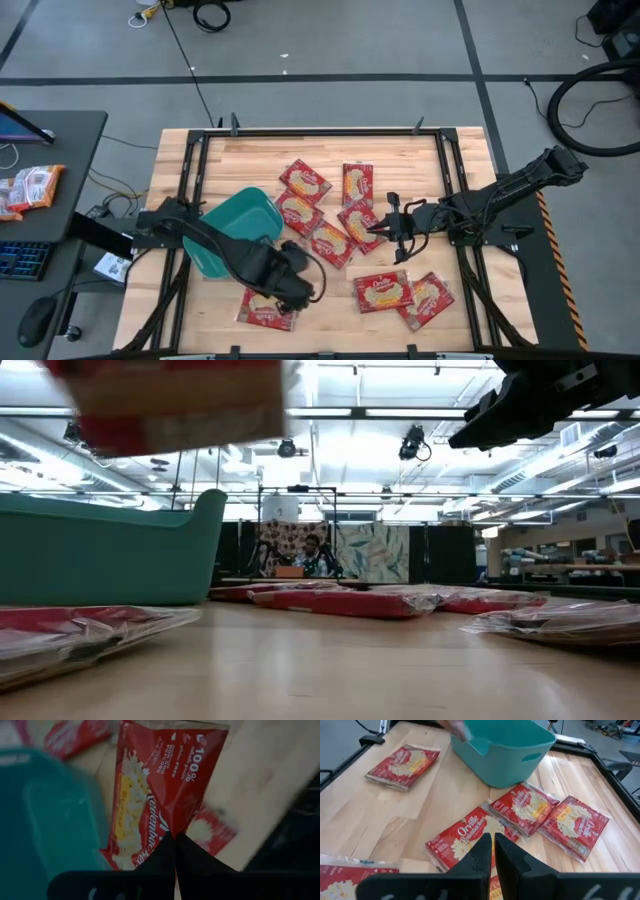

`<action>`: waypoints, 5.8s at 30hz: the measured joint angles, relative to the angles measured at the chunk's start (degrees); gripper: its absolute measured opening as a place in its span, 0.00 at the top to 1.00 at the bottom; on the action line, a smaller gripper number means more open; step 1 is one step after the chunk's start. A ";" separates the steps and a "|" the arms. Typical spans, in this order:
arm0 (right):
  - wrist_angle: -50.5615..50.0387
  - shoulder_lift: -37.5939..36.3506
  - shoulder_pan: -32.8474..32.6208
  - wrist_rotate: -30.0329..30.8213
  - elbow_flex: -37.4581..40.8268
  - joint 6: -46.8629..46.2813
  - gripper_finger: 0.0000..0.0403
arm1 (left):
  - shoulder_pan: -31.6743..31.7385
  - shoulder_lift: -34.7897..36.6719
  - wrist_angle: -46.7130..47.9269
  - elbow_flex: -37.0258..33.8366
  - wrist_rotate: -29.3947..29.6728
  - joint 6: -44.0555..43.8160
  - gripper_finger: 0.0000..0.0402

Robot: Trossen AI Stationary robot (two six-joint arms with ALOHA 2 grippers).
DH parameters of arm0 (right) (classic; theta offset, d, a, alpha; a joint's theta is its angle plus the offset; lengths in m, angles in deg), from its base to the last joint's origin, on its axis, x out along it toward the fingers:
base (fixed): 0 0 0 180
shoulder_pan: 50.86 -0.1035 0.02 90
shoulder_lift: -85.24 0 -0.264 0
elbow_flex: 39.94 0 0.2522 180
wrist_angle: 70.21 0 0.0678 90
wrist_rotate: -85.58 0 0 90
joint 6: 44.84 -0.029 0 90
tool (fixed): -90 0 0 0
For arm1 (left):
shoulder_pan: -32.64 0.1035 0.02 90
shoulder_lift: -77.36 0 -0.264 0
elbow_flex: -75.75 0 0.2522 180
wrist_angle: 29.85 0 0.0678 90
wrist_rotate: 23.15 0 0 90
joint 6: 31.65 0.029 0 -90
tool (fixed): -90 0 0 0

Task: Sort popcorn bags into baskets
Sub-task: Put the red popcorn bag into the green bin

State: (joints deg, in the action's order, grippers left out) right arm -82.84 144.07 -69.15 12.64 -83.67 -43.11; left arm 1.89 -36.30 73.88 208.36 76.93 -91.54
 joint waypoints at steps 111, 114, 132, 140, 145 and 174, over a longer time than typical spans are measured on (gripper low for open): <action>3.10 0.04 -0.13 -4.21 -0.04 0.78 0.93 | -6.36 -13.13 -13.68 -17.14 12.99 35.32 0.72; 3.19 0.04 -0.13 -4.24 -0.02 0.76 0.93 | -8.95 -13.34 -15.19 -18.19 18.03 34.92 0.67; 3.52 0.04 -0.13 -4.24 -0.01 -3.07 0.93 | -8.32 -13.21 -23.77 -25.51 15.70 35.48 0.45; 3.52 0.04 -0.13 -4.67 -0.01 -3.07 0.93 | -6.34 -13.21 -24.91 -25.63 15.07 35.71 0.54; 3.49 0.04 -0.13 -5.20 -0.01 -3.18 0.93 | -5.55 -13.14 -27.07 -25.63 13.80 35.71 0.68; 3.49 0.04 -0.13 -6.40 -0.01 -0.55 0.93 | -3.97 -2.31 0.70 -7.29 2.15 3.71 1.00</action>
State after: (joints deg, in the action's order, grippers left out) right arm -79.35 144.11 -69.27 6.24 -83.68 -43.66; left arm -2.08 -38.61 74.57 201.07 79.07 -87.83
